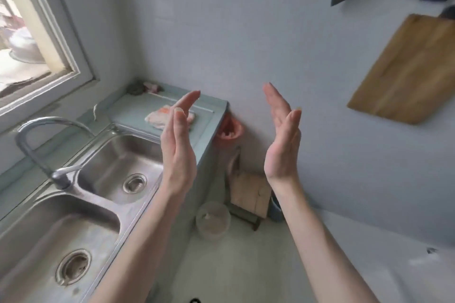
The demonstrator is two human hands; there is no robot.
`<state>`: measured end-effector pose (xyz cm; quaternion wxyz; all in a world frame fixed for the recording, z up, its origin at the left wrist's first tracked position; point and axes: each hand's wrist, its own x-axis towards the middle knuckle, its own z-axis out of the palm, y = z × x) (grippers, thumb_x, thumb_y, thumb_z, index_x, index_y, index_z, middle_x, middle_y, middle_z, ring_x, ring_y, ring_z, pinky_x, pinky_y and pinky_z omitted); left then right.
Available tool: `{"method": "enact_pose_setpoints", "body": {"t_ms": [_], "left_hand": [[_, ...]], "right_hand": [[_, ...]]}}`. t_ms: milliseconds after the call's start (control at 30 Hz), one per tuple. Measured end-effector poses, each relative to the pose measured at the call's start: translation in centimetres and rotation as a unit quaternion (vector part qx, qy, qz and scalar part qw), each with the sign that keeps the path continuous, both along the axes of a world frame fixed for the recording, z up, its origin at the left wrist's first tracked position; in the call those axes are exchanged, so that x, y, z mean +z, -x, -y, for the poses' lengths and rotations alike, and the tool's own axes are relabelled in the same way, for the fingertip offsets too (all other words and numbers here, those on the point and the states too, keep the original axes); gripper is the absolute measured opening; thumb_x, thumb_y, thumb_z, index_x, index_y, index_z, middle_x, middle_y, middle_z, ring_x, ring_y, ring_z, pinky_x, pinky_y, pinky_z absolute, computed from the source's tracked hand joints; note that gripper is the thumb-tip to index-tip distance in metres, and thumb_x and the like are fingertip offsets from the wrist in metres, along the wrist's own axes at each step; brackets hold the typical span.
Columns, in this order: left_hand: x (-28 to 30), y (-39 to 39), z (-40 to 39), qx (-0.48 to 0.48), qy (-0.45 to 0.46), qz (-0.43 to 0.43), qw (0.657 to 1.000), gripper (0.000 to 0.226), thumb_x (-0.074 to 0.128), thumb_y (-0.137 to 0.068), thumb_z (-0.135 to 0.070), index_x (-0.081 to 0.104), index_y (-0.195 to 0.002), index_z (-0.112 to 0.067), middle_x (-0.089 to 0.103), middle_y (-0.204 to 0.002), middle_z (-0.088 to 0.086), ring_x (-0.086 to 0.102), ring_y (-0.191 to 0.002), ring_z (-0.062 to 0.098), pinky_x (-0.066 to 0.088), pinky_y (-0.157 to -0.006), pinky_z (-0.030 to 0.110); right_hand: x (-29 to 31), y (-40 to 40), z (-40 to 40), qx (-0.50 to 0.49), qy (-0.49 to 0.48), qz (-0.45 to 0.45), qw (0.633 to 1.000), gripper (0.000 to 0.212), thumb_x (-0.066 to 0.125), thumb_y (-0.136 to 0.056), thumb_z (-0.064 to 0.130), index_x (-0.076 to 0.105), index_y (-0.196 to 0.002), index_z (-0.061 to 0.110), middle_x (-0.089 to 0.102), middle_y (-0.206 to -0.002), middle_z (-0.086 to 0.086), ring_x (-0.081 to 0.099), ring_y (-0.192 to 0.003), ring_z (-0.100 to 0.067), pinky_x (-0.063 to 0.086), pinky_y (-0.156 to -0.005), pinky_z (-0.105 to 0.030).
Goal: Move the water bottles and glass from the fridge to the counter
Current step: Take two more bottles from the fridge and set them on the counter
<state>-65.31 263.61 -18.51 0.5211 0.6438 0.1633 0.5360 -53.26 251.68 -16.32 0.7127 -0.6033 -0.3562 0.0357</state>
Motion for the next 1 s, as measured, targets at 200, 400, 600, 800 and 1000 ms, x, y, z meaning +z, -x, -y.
{"method": "enact_pose_setpoints", "body": {"t_ms": [200,400,600,800,1000], "left_hand": [[1.4,-10.3,-0.1,-0.146,0.005,0.004,0.989,0.053,0.02,-0.115,-0.031,0.059,-0.146,-0.011,0.069,-0.124,-0.009,0.064,-0.105,-0.014,0.049,-0.099,0.011],[2.4,-19.8,3.6,-0.267,-0.009,0.012,0.963,0.056,0.021,-0.115,-0.035,0.056,-0.149,-0.007,0.063,-0.152,0.004,0.052,-0.149,0.016,0.035,-0.127,0.053],[3.8,-28.5,10.4,-0.374,-0.02,0.019,0.927,0.06,0.024,-0.11,-0.043,0.054,-0.15,-0.01,0.062,-0.152,0.003,0.053,-0.148,0.015,0.036,-0.127,0.048],[5.1,-35.9,19.8,-0.45,-0.026,0.045,0.891,0.054,0.026,-0.11,-0.042,0.056,-0.146,-0.014,0.063,-0.149,0.006,0.056,-0.145,0.016,0.038,-0.126,0.045],[5.6,-41.7,30.2,-0.503,-0.016,0.042,0.863,0.045,0.027,-0.114,-0.033,0.058,-0.143,-0.019,0.064,-0.149,0.005,0.057,-0.144,0.017,0.039,-0.125,0.046]], "right_hand": [[0.8,-7.4,2.0,-0.136,-0.015,-0.001,0.991,0.087,0.013,-0.104,0.076,0.054,-0.159,0.021,0.055,-0.165,0.007,0.043,-0.158,-0.006,0.025,-0.136,-0.043],[2.2,-13.5,8.2,-0.26,-0.044,-0.009,0.965,0.074,0.013,-0.102,0.065,0.056,-0.151,0.029,0.057,-0.163,0.004,0.047,-0.156,-0.007,0.026,-0.135,-0.043],[3.9,-18.0,17.6,-0.372,-0.056,0.045,0.925,0.077,0.017,-0.105,0.078,0.055,-0.151,0.03,0.057,-0.163,0.001,0.046,-0.157,-0.011,0.026,-0.135,-0.042],[4.6,-22.3,27.1,-0.454,-0.064,0.066,0.886,0.074,0.016,-0.103,0.06,0.054,-0.153,0.02,0.057,-0.163,-0.005,0.047,-0.157,-0.013,0.026,-0.135,-0.044],[5.0,-26.8,36.3,-0.496,-0.063,0.085,0.862,0.085,0.025,-0.101,0.083,0.053,-0.154,0.022,0.056,-0.164,-0.005,0.047,-0.157,-0.013,0.027,-0.135,-0.043]]}}
